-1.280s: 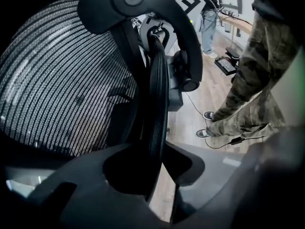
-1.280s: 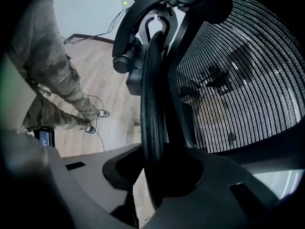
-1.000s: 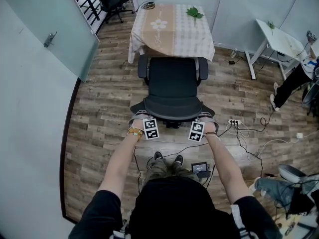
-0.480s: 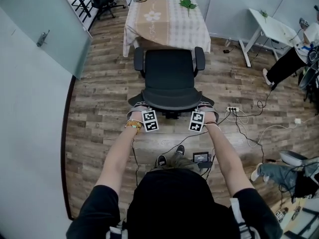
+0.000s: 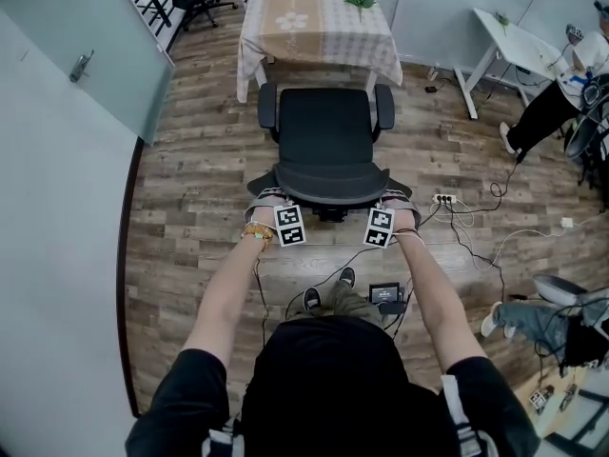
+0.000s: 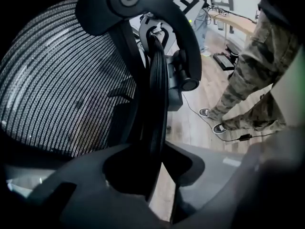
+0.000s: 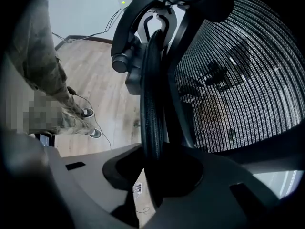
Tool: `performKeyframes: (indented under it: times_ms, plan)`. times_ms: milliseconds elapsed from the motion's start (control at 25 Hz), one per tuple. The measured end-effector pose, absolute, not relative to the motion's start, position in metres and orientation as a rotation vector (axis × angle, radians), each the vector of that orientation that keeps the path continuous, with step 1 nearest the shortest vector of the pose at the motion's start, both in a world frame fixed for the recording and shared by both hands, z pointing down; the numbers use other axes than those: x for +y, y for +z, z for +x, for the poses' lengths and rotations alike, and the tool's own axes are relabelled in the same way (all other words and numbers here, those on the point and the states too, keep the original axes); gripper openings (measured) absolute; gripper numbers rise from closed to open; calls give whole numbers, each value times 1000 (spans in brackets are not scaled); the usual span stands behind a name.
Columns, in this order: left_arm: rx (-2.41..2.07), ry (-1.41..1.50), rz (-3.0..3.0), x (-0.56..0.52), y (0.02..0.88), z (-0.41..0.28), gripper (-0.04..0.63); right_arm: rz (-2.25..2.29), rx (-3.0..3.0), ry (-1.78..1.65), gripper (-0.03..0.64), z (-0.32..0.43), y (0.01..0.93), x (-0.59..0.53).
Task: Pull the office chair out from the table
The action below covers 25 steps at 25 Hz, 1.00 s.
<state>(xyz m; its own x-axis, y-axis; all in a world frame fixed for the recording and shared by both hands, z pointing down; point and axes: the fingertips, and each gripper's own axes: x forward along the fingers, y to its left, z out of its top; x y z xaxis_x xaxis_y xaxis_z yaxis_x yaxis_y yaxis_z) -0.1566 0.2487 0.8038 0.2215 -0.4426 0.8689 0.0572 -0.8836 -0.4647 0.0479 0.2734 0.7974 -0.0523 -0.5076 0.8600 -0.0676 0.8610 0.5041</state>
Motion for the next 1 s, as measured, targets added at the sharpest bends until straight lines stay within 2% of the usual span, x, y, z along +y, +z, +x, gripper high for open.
performKeyframes:
  times_ms: [1000]
  plan:
    - [337, -1685, -2111, 310, 800, -165, 123, 471, -1599, -370, 89, 38, 795, 339]
